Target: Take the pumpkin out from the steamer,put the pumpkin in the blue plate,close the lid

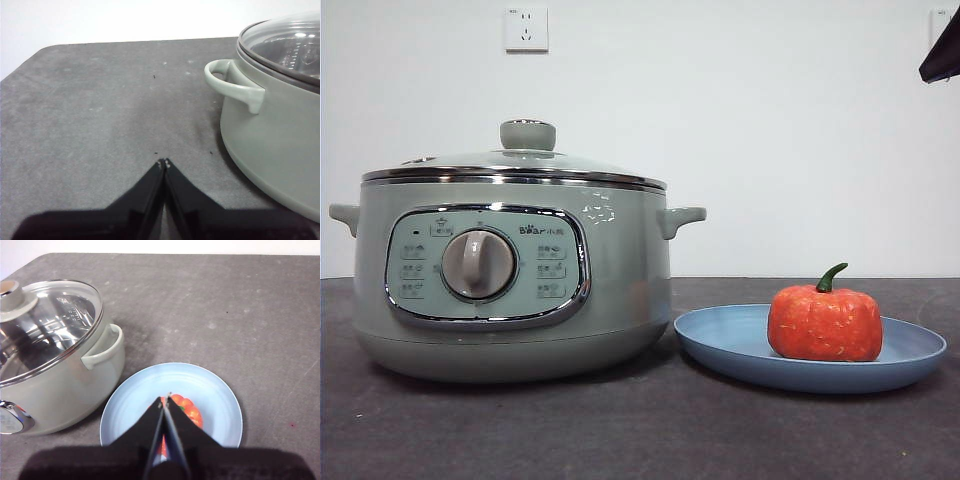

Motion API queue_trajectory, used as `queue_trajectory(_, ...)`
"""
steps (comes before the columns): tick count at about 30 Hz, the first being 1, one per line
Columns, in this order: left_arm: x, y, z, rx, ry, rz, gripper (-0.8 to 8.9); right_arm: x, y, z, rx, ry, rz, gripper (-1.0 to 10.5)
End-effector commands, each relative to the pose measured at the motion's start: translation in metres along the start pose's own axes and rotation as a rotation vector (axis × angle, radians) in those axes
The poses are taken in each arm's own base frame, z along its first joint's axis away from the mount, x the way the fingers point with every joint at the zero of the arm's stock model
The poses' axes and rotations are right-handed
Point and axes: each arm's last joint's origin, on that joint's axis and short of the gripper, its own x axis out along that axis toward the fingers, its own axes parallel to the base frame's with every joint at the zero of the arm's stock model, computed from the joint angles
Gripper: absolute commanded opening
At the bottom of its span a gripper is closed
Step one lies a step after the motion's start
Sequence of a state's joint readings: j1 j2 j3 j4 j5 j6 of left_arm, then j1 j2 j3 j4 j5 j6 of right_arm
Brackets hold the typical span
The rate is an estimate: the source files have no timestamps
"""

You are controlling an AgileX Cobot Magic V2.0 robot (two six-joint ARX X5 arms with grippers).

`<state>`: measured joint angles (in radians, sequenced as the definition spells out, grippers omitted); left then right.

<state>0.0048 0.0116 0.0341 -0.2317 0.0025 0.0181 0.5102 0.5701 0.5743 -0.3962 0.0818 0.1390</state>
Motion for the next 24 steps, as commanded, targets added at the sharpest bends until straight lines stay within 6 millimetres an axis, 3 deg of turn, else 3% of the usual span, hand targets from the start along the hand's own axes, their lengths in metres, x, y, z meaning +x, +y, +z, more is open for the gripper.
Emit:
queue_trajectory(1, 0.001, 0.000, -0.004, 0.007, 0.026, 0.000, -0.03, 0.001, 0.000, -0.002, 0.009, 0.001, -0.002, -0.2)
queue_trajectory(16, 0.001, 0.000, -0.004, 0.007, 0.026, 0.001, -0.03, 0.001, 0.000, -0.002, 0.008, 0.003, -0.002, -0.2)
queue_trajectory(19, 0.001, 0.000, -0.004, 0.007, 0.026, 0.000, -0.03, -0.009, -0.002, -0.004, -0.078, -0.020, -0.017, -0.2)
queue_trajectory(24, 0.001, 0.000, -0.004, 0.007, 0.026, 0.001, -0.03, -0.020, -0.018, -0.026, -0.186, -0.138, -0.113, -0.2)
